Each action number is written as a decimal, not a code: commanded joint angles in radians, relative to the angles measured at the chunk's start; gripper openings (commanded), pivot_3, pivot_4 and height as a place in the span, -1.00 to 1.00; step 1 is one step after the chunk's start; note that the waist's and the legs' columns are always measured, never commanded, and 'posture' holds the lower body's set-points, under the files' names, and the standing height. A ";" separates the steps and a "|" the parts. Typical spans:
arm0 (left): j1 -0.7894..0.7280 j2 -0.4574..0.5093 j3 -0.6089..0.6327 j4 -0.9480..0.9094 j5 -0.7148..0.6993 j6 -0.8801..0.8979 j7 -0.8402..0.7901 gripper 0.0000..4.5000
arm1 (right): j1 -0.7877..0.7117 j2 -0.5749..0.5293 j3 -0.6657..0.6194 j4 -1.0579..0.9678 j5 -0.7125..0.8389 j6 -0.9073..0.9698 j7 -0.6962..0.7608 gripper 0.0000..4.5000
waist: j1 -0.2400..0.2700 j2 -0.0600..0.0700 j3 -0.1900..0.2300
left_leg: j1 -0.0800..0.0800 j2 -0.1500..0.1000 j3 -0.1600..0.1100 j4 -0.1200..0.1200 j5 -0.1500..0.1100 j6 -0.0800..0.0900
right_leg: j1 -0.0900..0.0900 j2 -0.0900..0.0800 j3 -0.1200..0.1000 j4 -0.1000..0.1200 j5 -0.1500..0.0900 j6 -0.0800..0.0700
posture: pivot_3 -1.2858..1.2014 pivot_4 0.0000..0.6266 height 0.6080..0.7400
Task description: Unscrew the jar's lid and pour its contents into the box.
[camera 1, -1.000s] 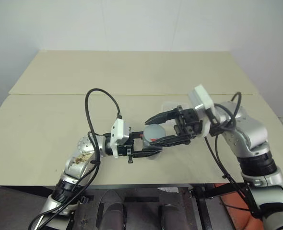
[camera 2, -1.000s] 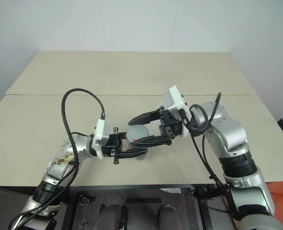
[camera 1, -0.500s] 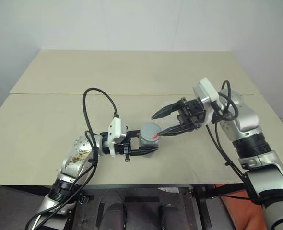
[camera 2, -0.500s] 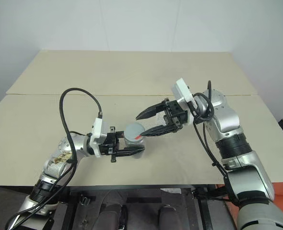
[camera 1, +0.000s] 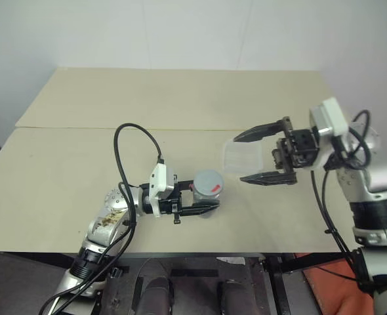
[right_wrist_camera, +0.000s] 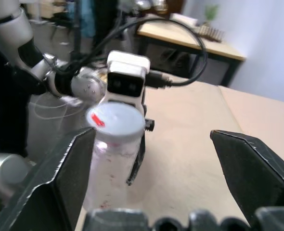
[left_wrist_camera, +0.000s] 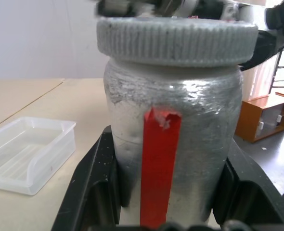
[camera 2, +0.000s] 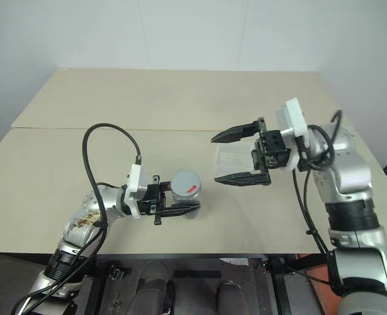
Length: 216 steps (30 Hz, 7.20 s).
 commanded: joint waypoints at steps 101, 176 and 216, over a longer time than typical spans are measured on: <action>-0.057 -0.006 -0.024 -0.023 -0.064 0.028 -0.124 -0.14 | -0.237 0.098 0.310 0.324 -0.063 -0.193 0.242 0.55 | -0.012 0.000 0.000 | 0.000 0.000 0.000 0.001 0.000 0.000 | 0.000 0.001 0.000 0.000 0.000 0.000 | 0.03 -0.52 1.00; -0.059 -0.062 0.006 0.143 0.033 -0.130 -0.114 -0.14 | 0.049 0.091 0.107 -0.143 -0.145 0.136 -0.192 0.98 | -0.011 0.001 0.000 | 0.000 0.000 0.000 0.001 0.000 0.000 | 0.000 0.001 0.000 0.001 0.000 0.000 | 0.03 -0.52 1.00; -0.059 -0.068 0.007 0.157 0.053 -0.147 -0.078 -0.14 | 0.065 0.099 0.105 -0.222 -0.120 0.173 -0.207 0.98 | -0.012 0.001 0.000 | 0.000 0.000 0.000 0.001 0.000 0.000 | 0.000 0.001 0.000 0.001 0.000 0.000 | 0.03 -0.52 1.00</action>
